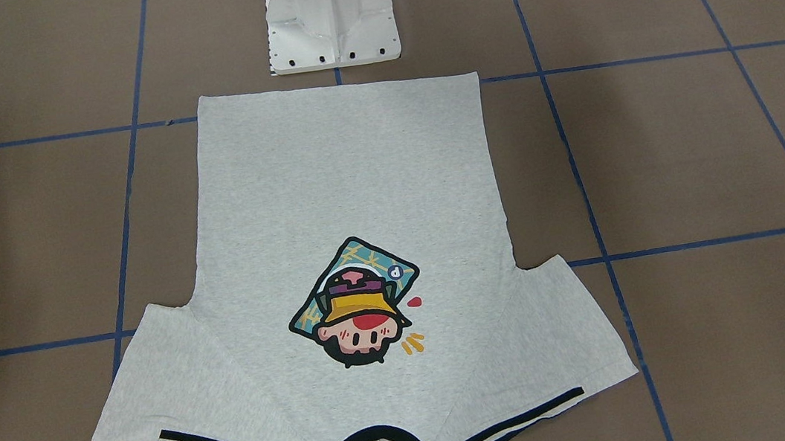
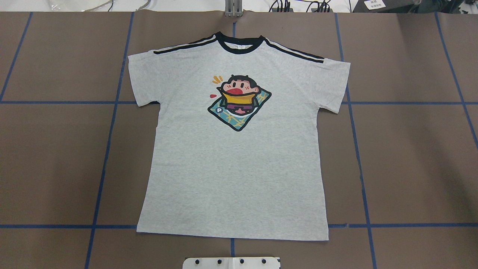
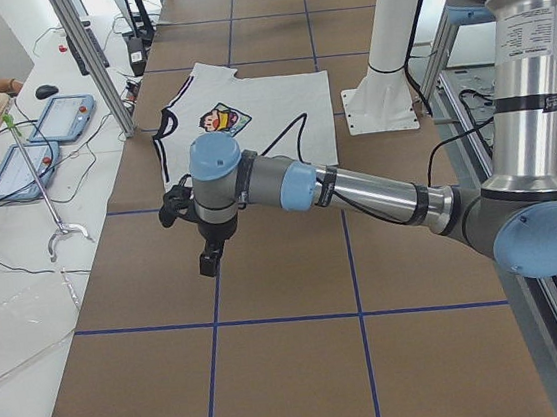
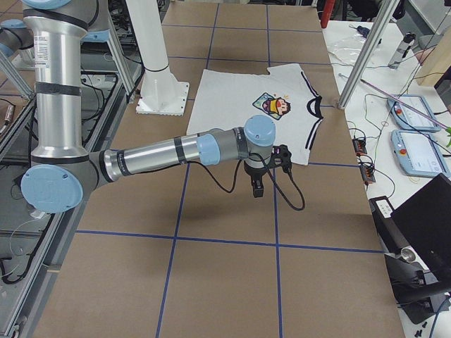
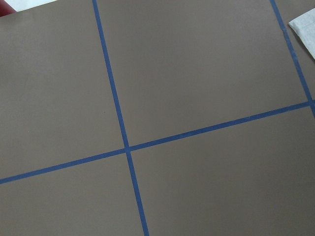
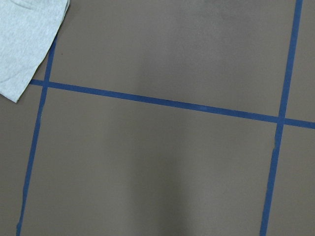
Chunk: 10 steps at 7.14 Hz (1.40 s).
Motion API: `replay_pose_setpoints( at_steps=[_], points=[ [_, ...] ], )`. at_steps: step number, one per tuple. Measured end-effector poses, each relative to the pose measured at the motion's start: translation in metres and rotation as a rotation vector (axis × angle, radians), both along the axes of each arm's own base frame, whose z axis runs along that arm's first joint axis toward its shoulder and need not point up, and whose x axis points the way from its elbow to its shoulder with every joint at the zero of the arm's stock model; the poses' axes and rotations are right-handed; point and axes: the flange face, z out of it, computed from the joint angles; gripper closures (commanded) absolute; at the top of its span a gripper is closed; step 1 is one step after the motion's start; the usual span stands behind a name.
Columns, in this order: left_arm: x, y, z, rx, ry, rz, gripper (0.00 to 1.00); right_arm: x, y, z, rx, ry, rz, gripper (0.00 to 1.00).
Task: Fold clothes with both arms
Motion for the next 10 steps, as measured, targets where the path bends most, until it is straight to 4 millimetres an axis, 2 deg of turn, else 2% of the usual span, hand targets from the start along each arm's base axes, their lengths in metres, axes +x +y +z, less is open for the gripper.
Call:
replay_pose_setpoints(
  at_steps=[2, 4, 6, 7, 8, 10],
  points=[
    [0.001, 0.003, 0.021, 0.041, 0.001, 0.001, 0.00, 0.000, 0.000, 0.004, -0.003, 0.006, 0.001, 0.00],
    [0.003, 0.017, 0.028, 0.046, 0.017, 0.007, 0.00, -0.004, -0.004, 0.015, -0.006, 0.001, -0.008, 0.00],
    [0.006, 0.026, 0.036, 0.027, 0.036, 0.011, 0.00, -0.021, -0.006, 0.013, 0.015, -0.025, -0.034, 0.00],
    [0.006, 0.027, 0.039, 0.023, 0.039, 0.012, 0.00, -0.038, -0.009, 0.007, 0.021, -0.054, -0.068, 0.00],
    [0.007, 0.030, 0.040, 0.018, 0.050, 0.015, 0.00, -0.053, -0.021, -0.003, 0.032, -0.067, -0.091, 0.00],
    [0.012, 0.041, 0.043, 0.002, 0.126, 0.038, 0.00, -0.084, -0.064, -0.024, -0.007, -0.071, -0.069, 0.00]
  ],
)
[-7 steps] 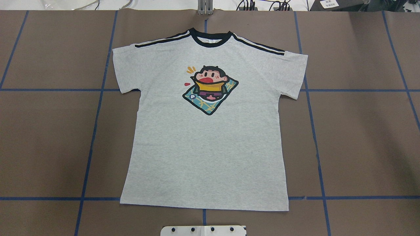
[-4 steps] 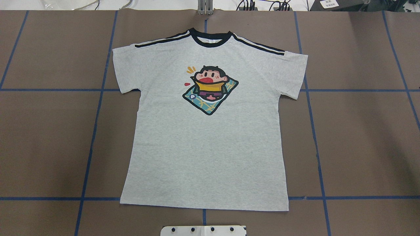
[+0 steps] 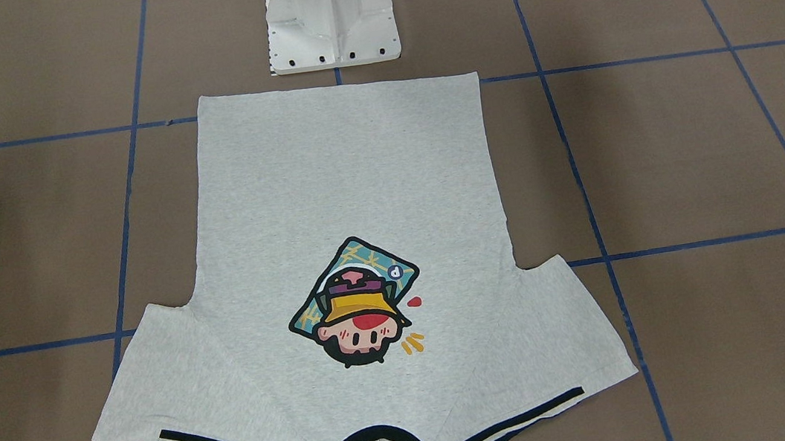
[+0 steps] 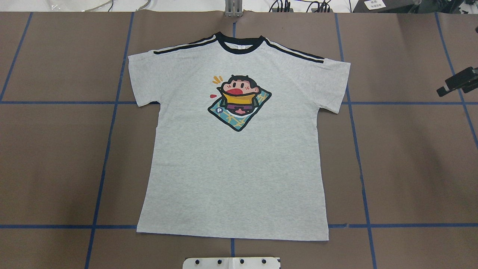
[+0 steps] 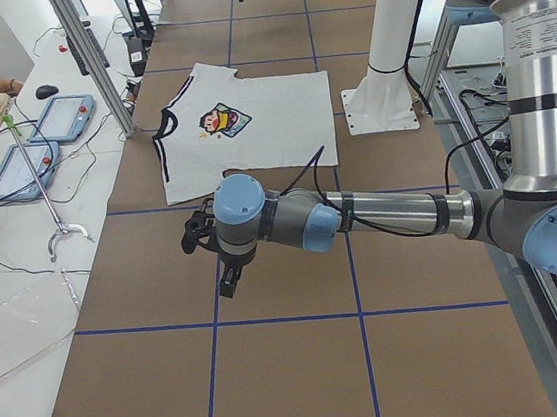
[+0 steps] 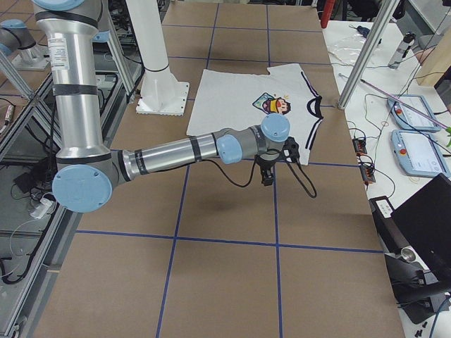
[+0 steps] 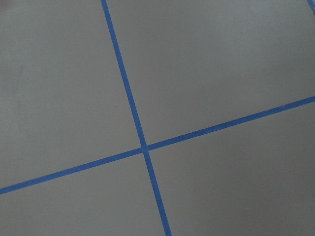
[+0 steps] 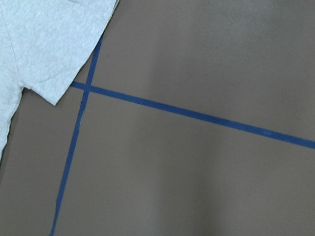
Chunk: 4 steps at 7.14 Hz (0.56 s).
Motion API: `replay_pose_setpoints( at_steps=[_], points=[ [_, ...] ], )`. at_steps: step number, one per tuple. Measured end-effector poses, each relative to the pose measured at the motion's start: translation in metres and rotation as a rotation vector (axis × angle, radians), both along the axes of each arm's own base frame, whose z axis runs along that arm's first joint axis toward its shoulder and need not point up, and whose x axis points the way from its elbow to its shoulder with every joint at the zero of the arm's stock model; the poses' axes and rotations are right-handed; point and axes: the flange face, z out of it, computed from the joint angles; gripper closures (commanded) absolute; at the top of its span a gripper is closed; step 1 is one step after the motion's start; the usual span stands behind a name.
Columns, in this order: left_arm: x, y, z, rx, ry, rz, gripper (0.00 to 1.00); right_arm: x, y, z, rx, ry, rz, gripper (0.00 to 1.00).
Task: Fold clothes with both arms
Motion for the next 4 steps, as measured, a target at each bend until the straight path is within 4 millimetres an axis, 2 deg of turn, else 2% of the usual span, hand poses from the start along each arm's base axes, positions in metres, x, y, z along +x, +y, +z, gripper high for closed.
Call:
replay_pose_setpoints(
  at_steps=[3, 4],
  points=[
    [0.003, 0.011, 0.001, -0.007, 0.039, 0.012, 0.00, -0.049, -0.063, -0.042, -0.102, 0.033, 0.091, 0.02],
    [0.002, 0.014, -0.007, 0.004, 0.040, 0.012, 0.00, -0.072, -0.083, -0.057, -0.114, 0.061, 0.128, 0.07]
  ],
)
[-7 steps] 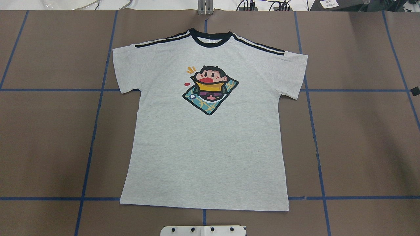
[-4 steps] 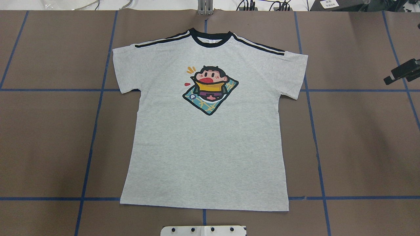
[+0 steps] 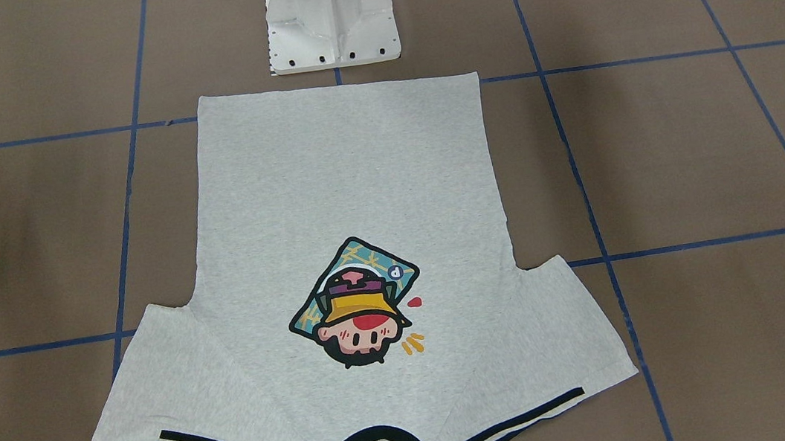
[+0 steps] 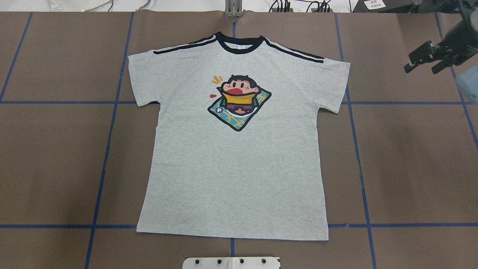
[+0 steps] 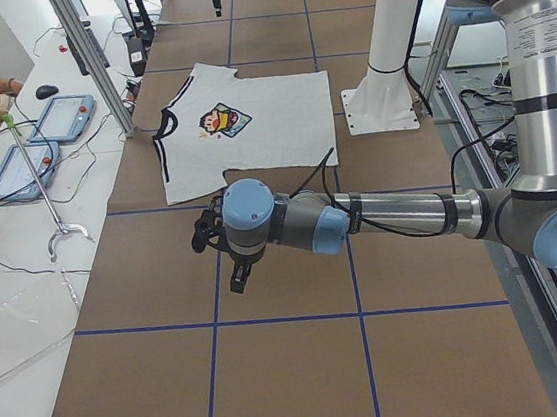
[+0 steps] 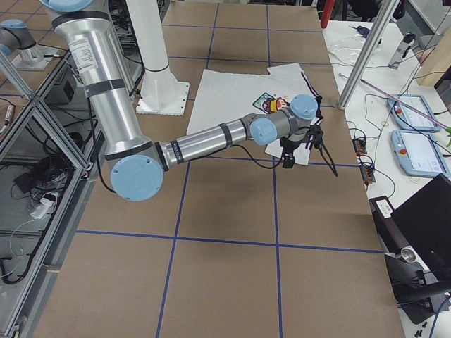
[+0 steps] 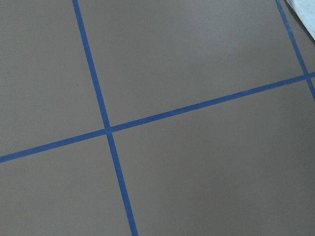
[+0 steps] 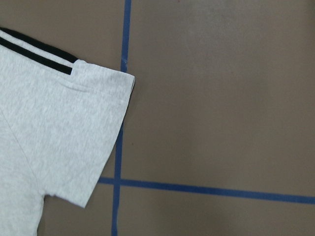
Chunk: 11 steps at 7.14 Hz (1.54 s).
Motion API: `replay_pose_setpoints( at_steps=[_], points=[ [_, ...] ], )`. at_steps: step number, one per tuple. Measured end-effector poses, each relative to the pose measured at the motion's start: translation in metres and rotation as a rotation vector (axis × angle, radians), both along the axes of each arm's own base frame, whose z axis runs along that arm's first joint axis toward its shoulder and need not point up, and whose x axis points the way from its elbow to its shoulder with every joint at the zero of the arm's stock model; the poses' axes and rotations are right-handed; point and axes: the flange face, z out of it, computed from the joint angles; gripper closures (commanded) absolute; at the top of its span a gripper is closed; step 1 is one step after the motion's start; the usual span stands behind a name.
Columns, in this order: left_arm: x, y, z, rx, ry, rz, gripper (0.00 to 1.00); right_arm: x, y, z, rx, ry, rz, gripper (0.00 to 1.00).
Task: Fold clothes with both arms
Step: 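Move the right gripper toward the sleeve nearest it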
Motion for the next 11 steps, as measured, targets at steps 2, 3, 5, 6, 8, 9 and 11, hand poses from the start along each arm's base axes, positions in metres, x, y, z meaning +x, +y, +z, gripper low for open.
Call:
replay_pose_setpoints(
  at_steps=[2, 3, 5, 6, 8, 9, 11],
  points=[
    [0.000, 0.009, -0.015, 0.023, 0.001, -0.002, 0.00, -0.056, -0.028, -0.012, -0.018, 0.020, 0.161, 0.08],
    [0.000, 0.012, -0.020, 0.031, 0.002, -0.002, 0.00, -0.084, -0.043, -0.013, -0.027, 0.009, 0.263, 0.08],
    [0.001, 0.015, -0.027, 0.034, 0.025, 0.003, 0.00, -0.131, -0.075, -0.025, -0.023, 0.016, 0.374, 0.15],
    [0.001, 0.015, -0.028, 0.034, 0.033, 0.006, 0.00, -0.151, -0.086, -0.029, -0.039, 0.005, 0.453, 0.17],
    [0.002, 0.016, -0.031, 0.039, 0.038, 0.008, 0.00, -0.185, -0.096, -0.023, -0.089, -0.045, 0.594, 0.22],
    [0.002, 0.016, -0.032, 0.042, 0.038, 0.007, 0.00, -0.202, -0.095, -0.017, -0.088, -0.036, 0.623, 0.23],
    [0.002, 0.016, -0.033, 0.045, 0.039, 0.007, 0.00, -0.206, -0.089, 0.002, -0.086, -0.011, 0.637, 0.24]
  ],
)
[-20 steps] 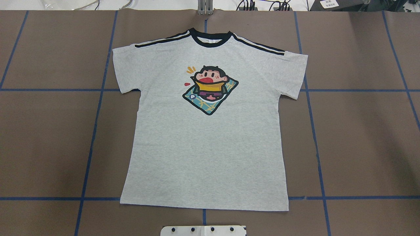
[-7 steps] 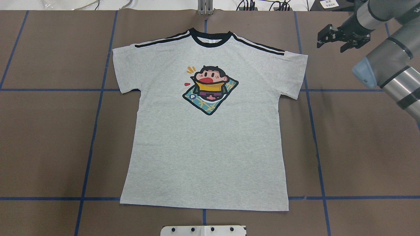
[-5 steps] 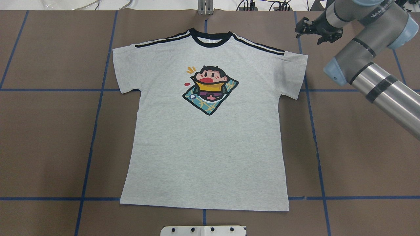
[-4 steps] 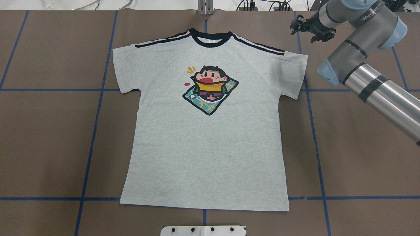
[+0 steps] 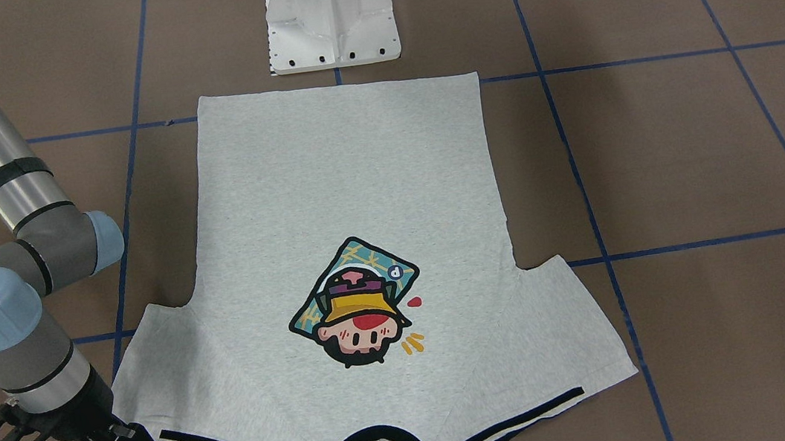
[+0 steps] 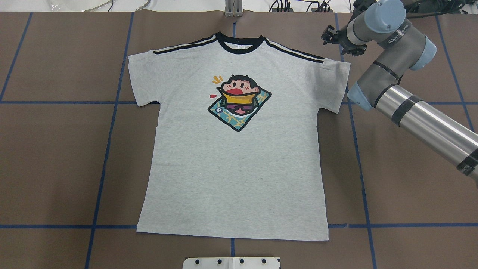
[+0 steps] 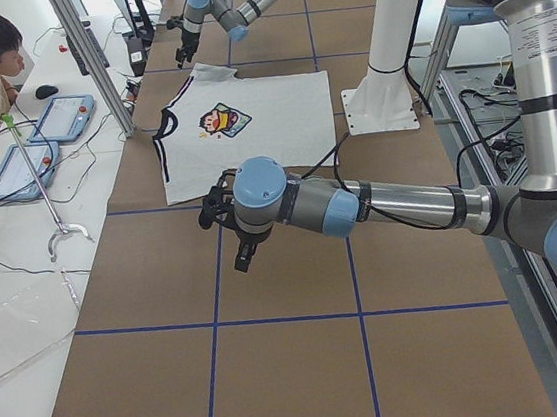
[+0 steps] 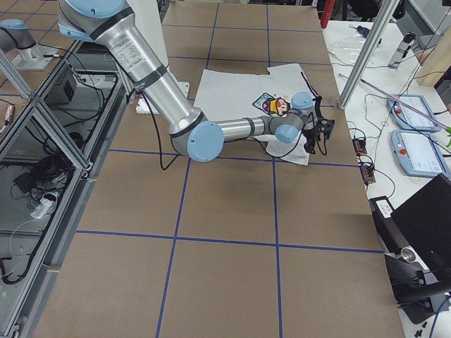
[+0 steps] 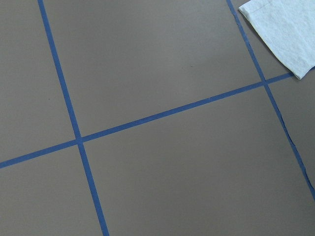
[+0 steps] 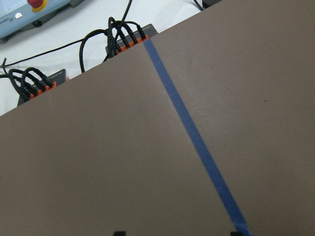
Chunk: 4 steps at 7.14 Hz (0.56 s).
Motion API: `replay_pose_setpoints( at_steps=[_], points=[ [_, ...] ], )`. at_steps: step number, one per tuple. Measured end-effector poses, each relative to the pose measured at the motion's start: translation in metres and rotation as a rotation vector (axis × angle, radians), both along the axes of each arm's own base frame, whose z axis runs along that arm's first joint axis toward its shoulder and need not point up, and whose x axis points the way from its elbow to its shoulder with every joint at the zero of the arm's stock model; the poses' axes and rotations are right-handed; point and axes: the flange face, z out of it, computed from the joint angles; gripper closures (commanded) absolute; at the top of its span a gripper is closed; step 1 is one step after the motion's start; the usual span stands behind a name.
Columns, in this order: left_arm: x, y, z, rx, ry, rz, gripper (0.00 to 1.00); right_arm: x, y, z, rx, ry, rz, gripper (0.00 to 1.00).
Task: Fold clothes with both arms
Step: 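Move the right gripper toward the sleeve nearest it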
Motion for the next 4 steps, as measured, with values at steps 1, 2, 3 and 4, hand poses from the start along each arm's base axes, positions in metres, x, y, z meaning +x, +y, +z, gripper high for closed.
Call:
replay_pose_setpoints(
  at_steps=[1, 2, 3, 4],
  points=[
    [0.000, 0.000, 0.000, -0.007, 0.001, -0.005, 0.00, 0.007, 0.009, 0.016, 0.001, 0.015, -0.011, 0.24],
    [0.000, 0.000, 0.000, -0.024, 0.005, -0.017, 0.00, 0.013, 0.020, 0.026, 0.007, 0.023, -0.021, 0.24],
    [0.000, -0.001, 0.000, -0.041, 0.008, -0.028, 0.00, 0.015, 0.026, 0.034, 0.005, 0.030, -0.028, 0.24],
    [0.000, -0.001, 0.001, -0.048, 0.010, -0.033, 0.00, 0.016, 0.029, 0.042, -0.002, 0.040, -0.033, 0.24]
  ],
)
